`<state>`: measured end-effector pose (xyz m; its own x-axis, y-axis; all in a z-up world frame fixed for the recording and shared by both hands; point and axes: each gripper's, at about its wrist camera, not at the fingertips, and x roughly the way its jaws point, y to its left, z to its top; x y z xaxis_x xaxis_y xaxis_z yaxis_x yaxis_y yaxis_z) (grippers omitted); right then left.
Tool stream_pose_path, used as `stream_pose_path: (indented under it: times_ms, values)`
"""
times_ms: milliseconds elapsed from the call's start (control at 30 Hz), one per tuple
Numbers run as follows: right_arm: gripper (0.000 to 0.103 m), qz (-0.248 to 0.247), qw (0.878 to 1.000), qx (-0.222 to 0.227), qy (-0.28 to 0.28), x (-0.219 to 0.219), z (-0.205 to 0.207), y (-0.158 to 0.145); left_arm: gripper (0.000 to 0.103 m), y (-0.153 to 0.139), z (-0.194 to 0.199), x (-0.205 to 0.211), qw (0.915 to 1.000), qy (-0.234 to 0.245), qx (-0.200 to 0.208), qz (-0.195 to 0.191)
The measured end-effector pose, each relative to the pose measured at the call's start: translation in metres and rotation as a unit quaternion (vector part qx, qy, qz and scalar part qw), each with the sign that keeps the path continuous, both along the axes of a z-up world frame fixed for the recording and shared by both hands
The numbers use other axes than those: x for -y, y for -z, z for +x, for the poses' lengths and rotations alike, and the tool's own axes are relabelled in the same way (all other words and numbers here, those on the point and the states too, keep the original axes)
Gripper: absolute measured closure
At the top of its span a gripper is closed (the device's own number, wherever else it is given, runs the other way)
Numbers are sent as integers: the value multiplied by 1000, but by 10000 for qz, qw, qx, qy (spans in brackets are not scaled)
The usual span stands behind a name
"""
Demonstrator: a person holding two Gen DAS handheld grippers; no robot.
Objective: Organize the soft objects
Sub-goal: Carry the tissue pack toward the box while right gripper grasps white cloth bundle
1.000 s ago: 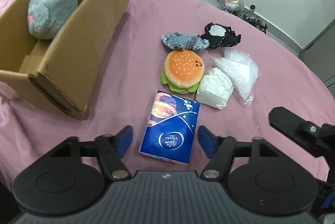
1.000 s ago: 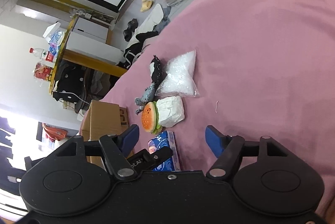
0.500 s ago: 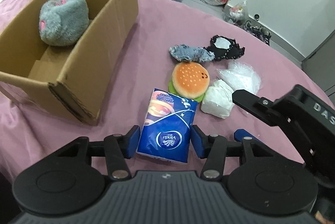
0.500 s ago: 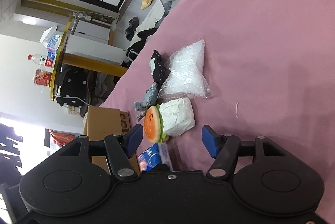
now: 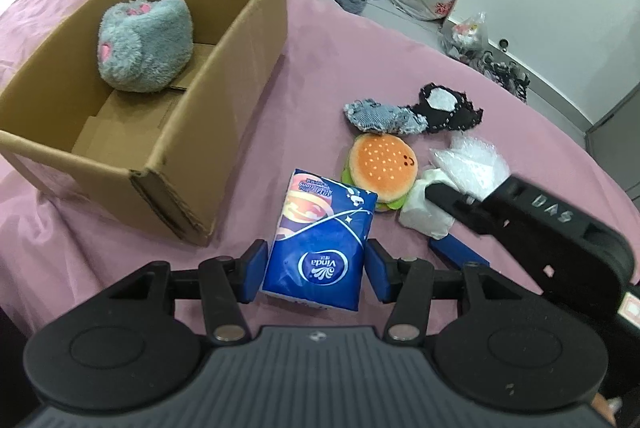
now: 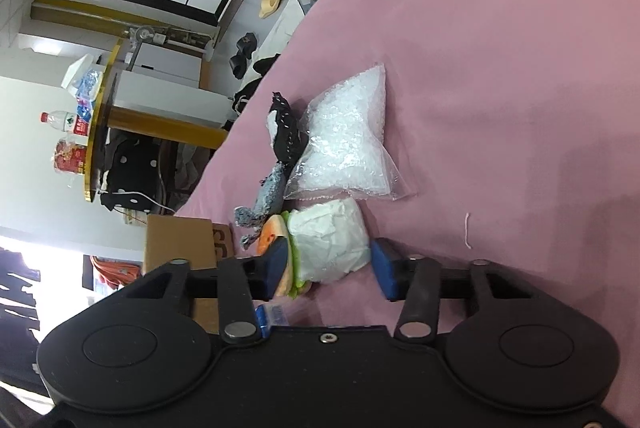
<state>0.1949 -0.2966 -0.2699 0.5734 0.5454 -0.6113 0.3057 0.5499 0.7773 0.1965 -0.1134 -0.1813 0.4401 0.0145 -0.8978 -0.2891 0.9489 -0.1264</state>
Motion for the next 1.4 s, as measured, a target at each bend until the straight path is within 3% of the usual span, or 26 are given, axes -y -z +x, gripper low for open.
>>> stream_pose_path:
  times_ms: [167, 533, 1400]
  values:
    - [65, -185, 9995, 109, -223, -3, -2, -8, 51, -5, -3, -2, 10000, -8, 51, -6]
    - [65, -488, 9975, 449, -224, 10, -29, -54, 51, -28, -19, -5, 9996, 94, 219, -128]
    - [65, -1077, 9820, 1504, -378, -5, -69, -143, 51, -110, -46, -33, 9949, 372, 872, -331]
